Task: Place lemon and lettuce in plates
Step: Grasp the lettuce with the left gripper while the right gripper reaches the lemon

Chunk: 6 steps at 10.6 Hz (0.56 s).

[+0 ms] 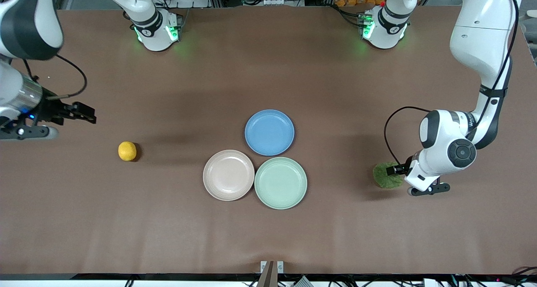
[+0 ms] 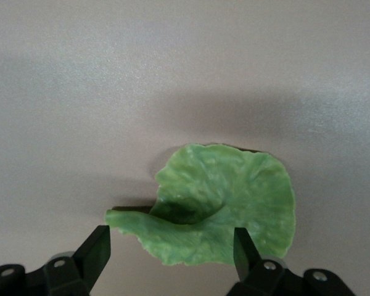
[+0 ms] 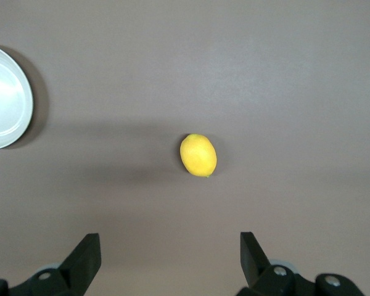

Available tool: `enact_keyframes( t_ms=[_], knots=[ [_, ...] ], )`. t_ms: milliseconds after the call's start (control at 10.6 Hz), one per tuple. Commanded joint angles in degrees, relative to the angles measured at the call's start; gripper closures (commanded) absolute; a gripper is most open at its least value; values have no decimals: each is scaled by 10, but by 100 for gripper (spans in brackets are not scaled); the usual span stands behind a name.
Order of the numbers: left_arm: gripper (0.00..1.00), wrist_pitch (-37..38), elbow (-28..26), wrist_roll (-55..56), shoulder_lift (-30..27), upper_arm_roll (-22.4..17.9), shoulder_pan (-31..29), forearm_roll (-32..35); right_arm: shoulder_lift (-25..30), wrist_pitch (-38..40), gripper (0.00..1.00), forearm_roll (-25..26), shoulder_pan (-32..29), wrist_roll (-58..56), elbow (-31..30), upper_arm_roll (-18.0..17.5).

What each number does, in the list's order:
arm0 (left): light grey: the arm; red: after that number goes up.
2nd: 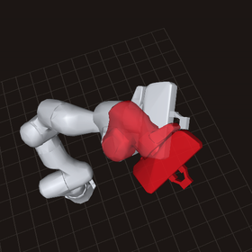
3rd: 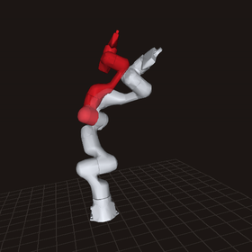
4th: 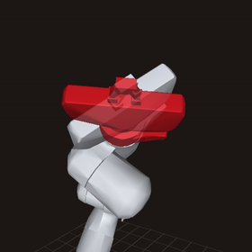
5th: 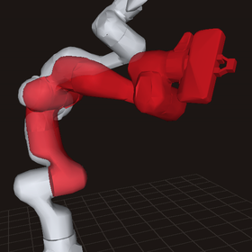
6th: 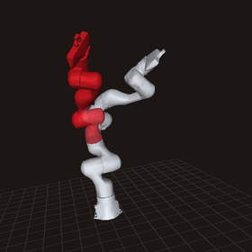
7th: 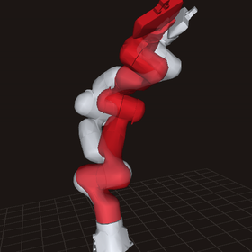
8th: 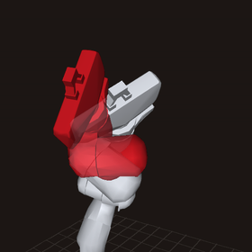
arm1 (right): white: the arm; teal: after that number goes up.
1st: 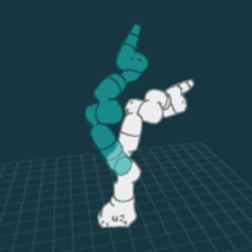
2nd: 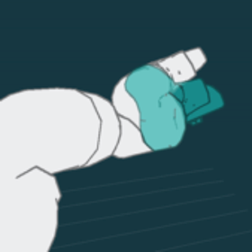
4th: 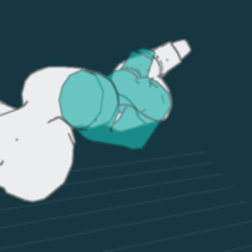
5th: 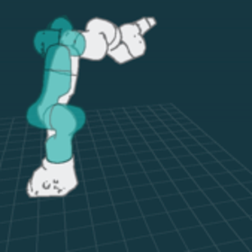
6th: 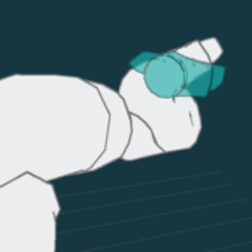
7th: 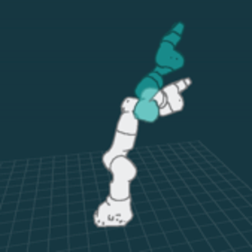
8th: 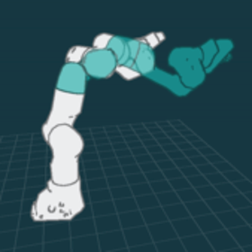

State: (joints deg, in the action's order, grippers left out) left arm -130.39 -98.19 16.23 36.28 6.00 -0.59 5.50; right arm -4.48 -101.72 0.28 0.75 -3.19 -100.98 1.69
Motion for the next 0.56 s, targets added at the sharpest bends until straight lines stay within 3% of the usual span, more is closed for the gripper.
enact_keyframes(
  t_ms=[0, 282, 470],
  knots=[
    [14, -29, -2, 62, 10, 3, 3, 9, -1, -77, 0, 2, -5, -9, -64, -4],
    [14, -75, -4, 62, 34, 4, 0, 7, -7, -167, 0, 2, -7, -13, -131, -4],
    [23, -76, -7, 62, 35, 4, 0, 7, -26, -215, 0, 2, -7, -14, -158, -4]
  ],
)
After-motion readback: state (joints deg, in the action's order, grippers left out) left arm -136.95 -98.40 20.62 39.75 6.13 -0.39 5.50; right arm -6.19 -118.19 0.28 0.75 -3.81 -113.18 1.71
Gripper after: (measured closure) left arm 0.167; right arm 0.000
